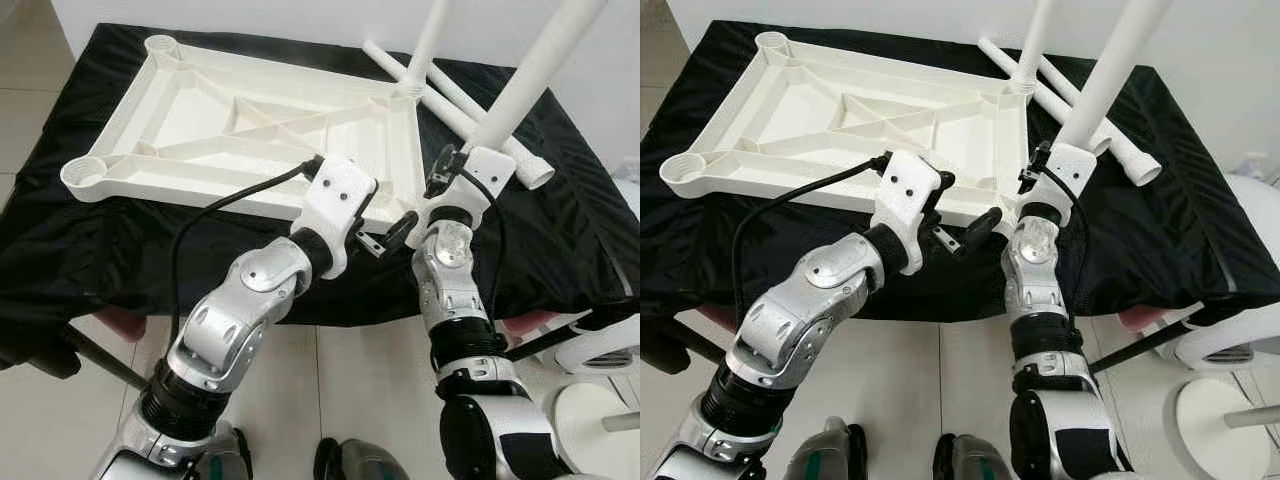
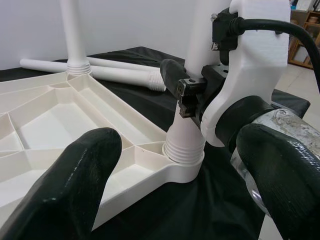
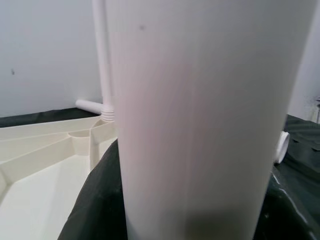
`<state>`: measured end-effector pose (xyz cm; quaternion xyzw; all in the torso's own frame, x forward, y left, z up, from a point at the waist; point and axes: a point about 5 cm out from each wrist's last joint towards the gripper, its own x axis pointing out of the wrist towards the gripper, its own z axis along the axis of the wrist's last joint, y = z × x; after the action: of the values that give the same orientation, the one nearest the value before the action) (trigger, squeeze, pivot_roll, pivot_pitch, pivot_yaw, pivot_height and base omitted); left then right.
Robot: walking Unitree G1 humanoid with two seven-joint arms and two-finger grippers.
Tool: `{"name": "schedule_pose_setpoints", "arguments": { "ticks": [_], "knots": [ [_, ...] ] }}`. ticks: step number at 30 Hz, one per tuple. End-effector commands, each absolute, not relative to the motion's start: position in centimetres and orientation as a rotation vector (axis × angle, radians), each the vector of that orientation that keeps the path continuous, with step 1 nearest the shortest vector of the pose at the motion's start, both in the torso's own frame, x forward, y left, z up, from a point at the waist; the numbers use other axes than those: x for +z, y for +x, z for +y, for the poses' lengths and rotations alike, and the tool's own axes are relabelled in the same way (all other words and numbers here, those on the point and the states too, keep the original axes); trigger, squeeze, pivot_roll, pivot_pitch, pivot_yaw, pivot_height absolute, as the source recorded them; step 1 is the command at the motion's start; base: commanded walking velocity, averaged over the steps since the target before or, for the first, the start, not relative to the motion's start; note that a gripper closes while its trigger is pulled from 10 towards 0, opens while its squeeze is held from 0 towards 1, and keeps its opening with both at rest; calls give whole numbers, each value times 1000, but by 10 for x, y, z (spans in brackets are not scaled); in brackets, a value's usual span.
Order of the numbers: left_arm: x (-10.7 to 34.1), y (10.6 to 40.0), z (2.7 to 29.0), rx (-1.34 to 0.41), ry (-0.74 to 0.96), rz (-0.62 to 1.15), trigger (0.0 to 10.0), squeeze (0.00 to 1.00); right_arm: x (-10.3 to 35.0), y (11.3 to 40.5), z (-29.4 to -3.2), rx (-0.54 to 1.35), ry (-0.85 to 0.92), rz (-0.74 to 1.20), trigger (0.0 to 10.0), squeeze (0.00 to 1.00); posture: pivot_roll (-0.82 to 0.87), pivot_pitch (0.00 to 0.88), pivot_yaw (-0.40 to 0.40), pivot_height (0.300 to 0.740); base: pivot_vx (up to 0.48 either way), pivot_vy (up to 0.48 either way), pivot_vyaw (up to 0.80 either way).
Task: Building children table
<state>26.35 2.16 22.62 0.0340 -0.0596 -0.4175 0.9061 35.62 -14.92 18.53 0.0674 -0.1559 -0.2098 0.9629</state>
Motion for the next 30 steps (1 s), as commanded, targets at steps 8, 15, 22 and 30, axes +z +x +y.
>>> {"name": "schedule_pose_setpoints", "arguments": {
  "ticks": [8, 15, 22, 30],
  "knots": [
    [226, 258, 18, -910, 81, -124, 10000, 0, 154, 350, -154, -492, 126, -174, 10000, 0, 100, 100, -84, 740, 0, 0, 0],
    [224, 256, 18, -931, 87, -114, 10000, 0, 154, 349, -158, -515, 119, -179, 10000, 0, 99, 95, -85, 740, 0, 0, 0],
    [213, 253, 24, -945, 106, -86, 10000, 0, 154, 348, -160, -517, 114, -178, 10000, 0, 94, 91, -83, 740, 0, 0, 0],
    [188, 249, 38, -950, 161, -10, 10000, 0, 156, 350, -163, -517, 107, -183, 10000, 0, 91, 90, -82, 740, 0, 0, 0]
  ]
}}
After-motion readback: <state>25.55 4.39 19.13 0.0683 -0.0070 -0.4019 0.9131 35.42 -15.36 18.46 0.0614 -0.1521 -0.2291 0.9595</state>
